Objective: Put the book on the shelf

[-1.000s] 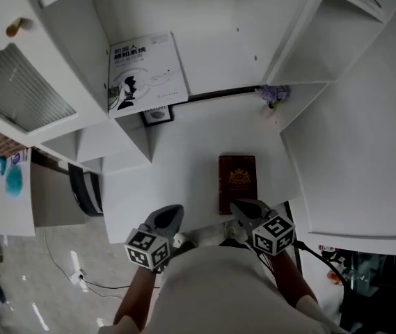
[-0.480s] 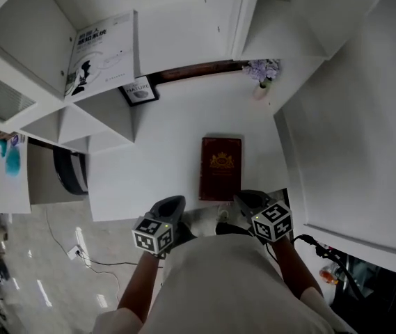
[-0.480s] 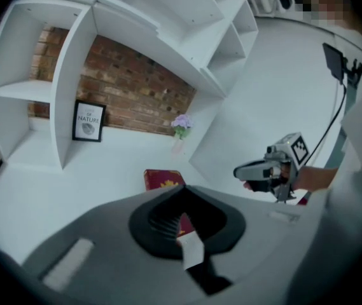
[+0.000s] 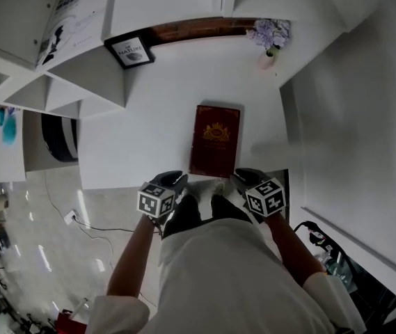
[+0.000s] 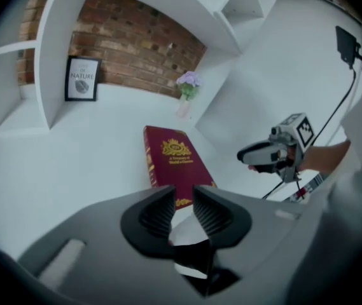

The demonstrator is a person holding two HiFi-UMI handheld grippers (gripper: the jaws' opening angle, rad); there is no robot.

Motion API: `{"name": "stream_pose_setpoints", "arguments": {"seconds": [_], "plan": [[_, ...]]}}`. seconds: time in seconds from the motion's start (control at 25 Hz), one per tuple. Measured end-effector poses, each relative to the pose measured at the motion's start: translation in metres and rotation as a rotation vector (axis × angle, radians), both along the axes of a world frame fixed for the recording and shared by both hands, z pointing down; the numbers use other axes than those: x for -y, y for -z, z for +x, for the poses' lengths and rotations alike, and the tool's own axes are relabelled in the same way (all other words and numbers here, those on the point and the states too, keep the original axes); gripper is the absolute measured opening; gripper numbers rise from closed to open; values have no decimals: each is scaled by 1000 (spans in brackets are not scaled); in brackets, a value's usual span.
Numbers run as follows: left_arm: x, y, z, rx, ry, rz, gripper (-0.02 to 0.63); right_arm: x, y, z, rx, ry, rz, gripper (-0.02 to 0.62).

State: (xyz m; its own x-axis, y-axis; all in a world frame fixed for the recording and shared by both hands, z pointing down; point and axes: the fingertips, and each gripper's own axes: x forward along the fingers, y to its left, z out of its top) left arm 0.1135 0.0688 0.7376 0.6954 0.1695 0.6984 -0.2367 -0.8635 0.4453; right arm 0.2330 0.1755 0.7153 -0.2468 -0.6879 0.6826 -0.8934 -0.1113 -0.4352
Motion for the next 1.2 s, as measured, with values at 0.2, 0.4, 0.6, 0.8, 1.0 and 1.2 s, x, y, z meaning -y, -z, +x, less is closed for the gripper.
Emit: {"name": "stream_pose_setpoints", "arguments": {"seconds": [0.2,0.4,0.6,0.8,1.0,1.2], "plan": [[-3,-62,5,119,-38,-114,224,-3,-54,5,20,-56,-101,148],[-2,-92,17,131,-45,-190,287,2,-96,5,55,-74,-154,262],[-11,-106,28,126,-85,-233,314,8,-122,0,84,-46,-176,305],[-19,-111,30,116,-108,-232,322,15,-130,-8,79,-3,-171,307],[-27,-112,22,109,-98,-224,322,7,-131,-15,51,40,-164,307],[-57,-112,-11,133,-64,-246,322,-13,-131,-41,76,100,-167,307]]}}
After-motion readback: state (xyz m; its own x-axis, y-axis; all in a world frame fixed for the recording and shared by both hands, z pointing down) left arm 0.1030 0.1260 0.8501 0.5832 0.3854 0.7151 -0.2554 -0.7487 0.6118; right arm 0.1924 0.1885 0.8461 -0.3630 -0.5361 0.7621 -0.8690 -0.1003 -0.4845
